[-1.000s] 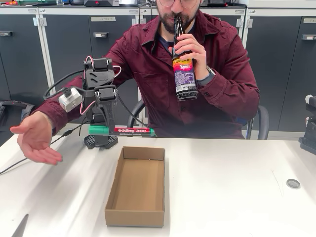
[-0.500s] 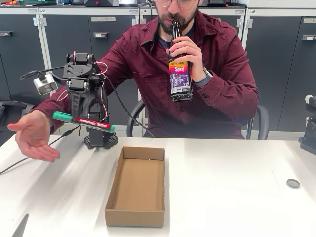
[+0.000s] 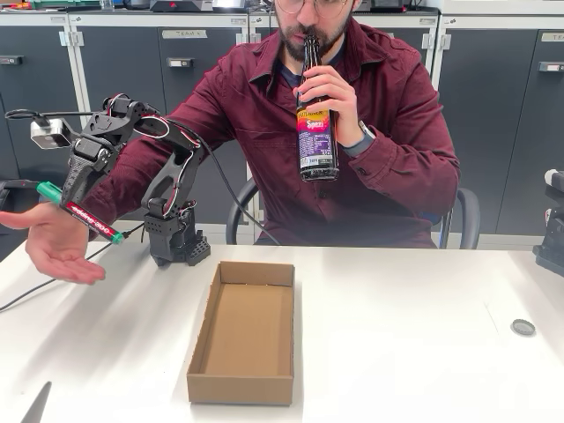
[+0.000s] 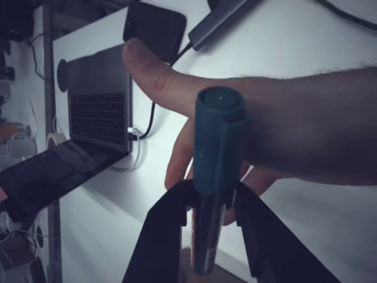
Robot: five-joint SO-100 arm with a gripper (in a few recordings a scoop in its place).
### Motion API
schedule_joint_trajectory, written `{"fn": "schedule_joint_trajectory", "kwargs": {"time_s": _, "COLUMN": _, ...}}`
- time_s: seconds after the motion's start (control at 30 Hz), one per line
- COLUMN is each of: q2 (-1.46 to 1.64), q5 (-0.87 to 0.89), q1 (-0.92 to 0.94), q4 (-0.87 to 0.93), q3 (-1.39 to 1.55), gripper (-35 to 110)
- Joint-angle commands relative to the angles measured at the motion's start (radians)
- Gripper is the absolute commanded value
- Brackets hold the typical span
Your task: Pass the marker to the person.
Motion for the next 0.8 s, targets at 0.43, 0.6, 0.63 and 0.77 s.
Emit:
{"fn": "schedule_joint_trajectory", "kwargs": {"time_s": 0.43, "q2": 0.284, "q5": -0.009, "q1": -0.009, "q4": 0.071, "q3": 0.126, "gripper": -5}}
{"fn": "schedule_joint_trajectory", "kwargs": {"time_s": 0.6, "q2": 0.265, "q5": -0.021, "q1": -0.003, "q4": 0.067, "q3": 0.101, "gripper": -5}}
{"fn": "schedule_joint_trajectory", "kwargs": {"time_s": 0.63, "q2": 0.265, "q5": -0.025, "q1": -0.003, "q4": 0.061, "q3": 0.107, "gripper": -5}}
{"fn": "schedule_joint_trajectory", "kwargs": {"time_s": 0.77, "q2": 0.241, "q5": -0.031, "q1": -0.002, "q4": 0.049, "q3": 0.103, "gripper": -5}}
